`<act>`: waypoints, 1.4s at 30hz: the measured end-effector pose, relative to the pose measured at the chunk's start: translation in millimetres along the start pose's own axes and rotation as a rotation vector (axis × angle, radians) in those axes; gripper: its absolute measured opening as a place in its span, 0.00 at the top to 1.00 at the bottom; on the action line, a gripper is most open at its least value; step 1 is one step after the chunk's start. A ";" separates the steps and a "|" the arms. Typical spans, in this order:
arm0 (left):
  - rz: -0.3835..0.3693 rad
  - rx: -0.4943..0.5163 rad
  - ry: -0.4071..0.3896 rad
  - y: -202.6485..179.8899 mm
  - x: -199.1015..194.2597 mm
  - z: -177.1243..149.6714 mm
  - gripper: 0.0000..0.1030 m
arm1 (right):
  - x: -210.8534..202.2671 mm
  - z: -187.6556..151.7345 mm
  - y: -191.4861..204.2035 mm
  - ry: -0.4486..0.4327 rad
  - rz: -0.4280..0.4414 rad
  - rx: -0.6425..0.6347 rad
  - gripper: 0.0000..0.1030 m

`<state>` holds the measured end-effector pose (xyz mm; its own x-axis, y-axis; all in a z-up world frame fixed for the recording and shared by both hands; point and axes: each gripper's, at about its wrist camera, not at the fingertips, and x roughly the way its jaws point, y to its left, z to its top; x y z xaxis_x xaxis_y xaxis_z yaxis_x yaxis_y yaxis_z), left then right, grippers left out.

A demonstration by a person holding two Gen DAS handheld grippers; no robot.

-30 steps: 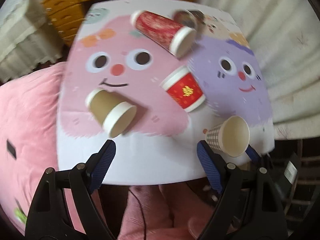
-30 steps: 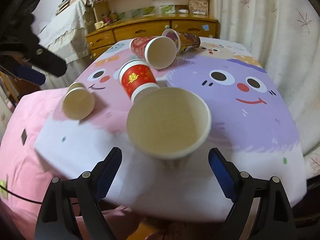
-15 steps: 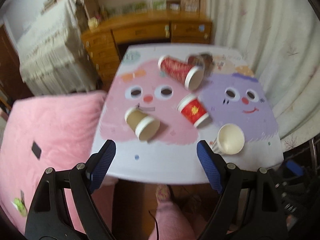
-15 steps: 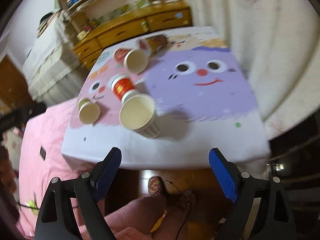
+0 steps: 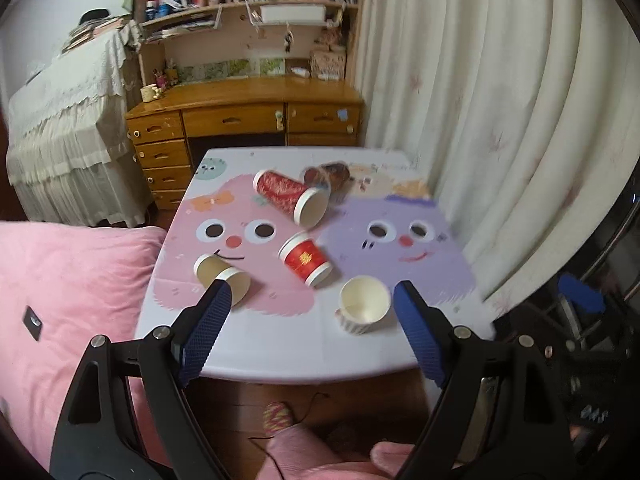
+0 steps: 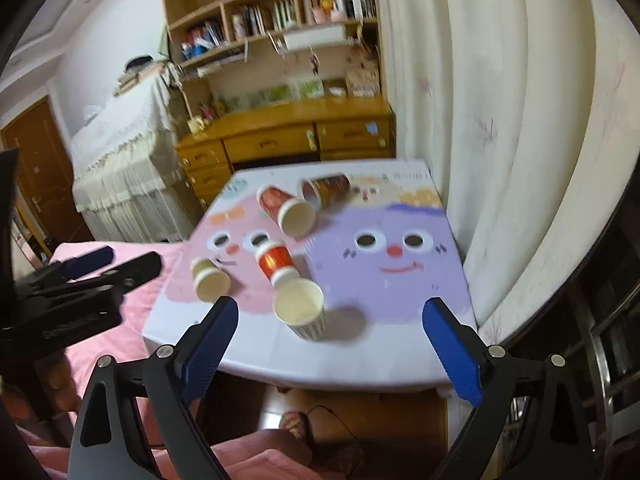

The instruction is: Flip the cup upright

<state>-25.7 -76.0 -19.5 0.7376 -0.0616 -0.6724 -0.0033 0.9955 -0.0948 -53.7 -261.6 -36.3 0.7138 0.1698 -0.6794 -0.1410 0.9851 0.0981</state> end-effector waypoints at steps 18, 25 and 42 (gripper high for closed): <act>0.032 0.006 -0.072 -19.8 -63.9 15.2 0.20 | -48.8 26.6 17.0 0.033 0.021 0.084 0.05; 0.133 -0.025 0.009 -15.4 -44.9 4.5 0.20 | -44.6 13.7 19.6 0.051 0.016 0.091 0.05; 0.173 -0.049 0.004 -0.7 -28.3 -3.5 0.20 | -24.7 13.5 27.9 0.041 0.020 0.046 0.05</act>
<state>-48.9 -75.2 -3.0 0.7207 0.1097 -0.6845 -0.1624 0.9866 -0.0128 -66.0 -237.9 -6.9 0.6825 0.1895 -0.7059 -0.1227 0.9818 0.1449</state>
